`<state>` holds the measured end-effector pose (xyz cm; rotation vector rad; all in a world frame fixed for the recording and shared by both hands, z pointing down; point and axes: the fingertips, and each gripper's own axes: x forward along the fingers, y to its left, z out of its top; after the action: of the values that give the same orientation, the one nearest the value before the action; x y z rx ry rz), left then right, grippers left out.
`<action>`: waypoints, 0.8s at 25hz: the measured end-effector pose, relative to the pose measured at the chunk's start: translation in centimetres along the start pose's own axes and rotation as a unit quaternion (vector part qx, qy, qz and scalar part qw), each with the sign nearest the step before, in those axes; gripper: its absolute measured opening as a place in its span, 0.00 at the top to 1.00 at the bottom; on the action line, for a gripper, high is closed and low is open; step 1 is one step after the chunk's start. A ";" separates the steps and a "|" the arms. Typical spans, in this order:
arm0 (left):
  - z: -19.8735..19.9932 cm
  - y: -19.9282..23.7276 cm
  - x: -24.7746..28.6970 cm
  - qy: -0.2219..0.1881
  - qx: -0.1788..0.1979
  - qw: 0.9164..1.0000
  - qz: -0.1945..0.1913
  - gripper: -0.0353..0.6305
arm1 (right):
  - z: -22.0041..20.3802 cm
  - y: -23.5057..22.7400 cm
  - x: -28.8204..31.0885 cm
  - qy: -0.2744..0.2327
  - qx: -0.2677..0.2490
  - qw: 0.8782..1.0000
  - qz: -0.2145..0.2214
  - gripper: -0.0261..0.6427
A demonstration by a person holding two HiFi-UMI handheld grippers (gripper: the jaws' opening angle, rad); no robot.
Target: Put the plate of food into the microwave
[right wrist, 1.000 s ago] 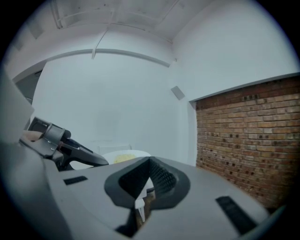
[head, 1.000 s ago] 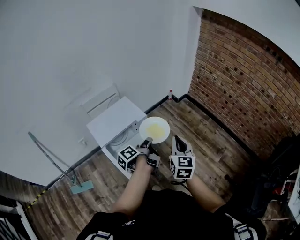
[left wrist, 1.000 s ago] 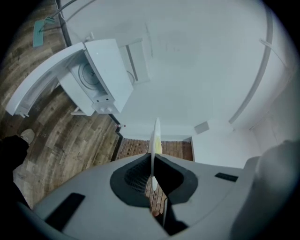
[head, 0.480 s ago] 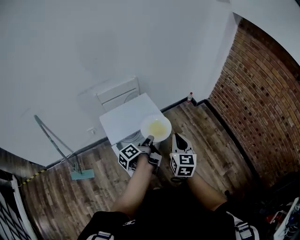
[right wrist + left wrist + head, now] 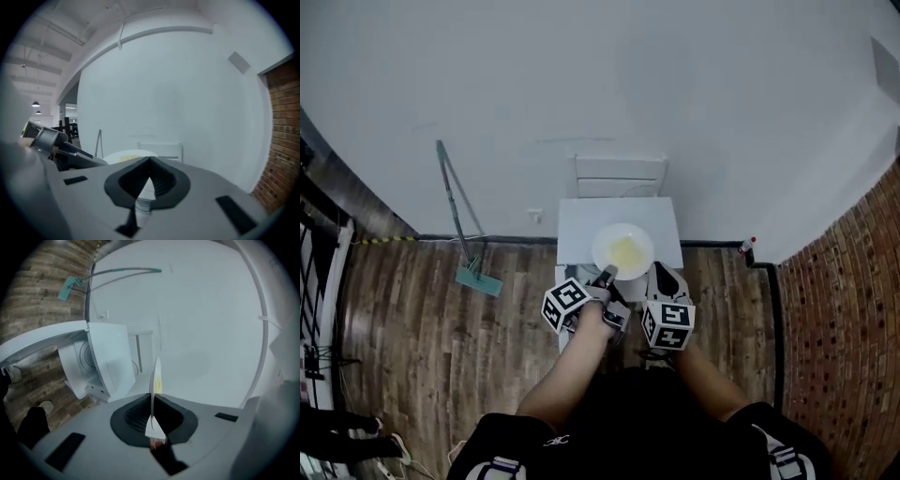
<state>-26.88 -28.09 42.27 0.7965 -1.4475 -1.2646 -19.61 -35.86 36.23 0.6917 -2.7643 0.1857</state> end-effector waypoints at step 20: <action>-4.0 10.0 -2.9 -0.266 -0.077 0.961 0.018 0.93 | -6.5 -0.2 5.3 0.048 -0.037 0.961 0.272 0.95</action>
<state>-20.94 -24.28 50.95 0.3306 -1.7443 -1.6201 -22.42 -37.08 44.07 -0.1084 -2.7804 0.2184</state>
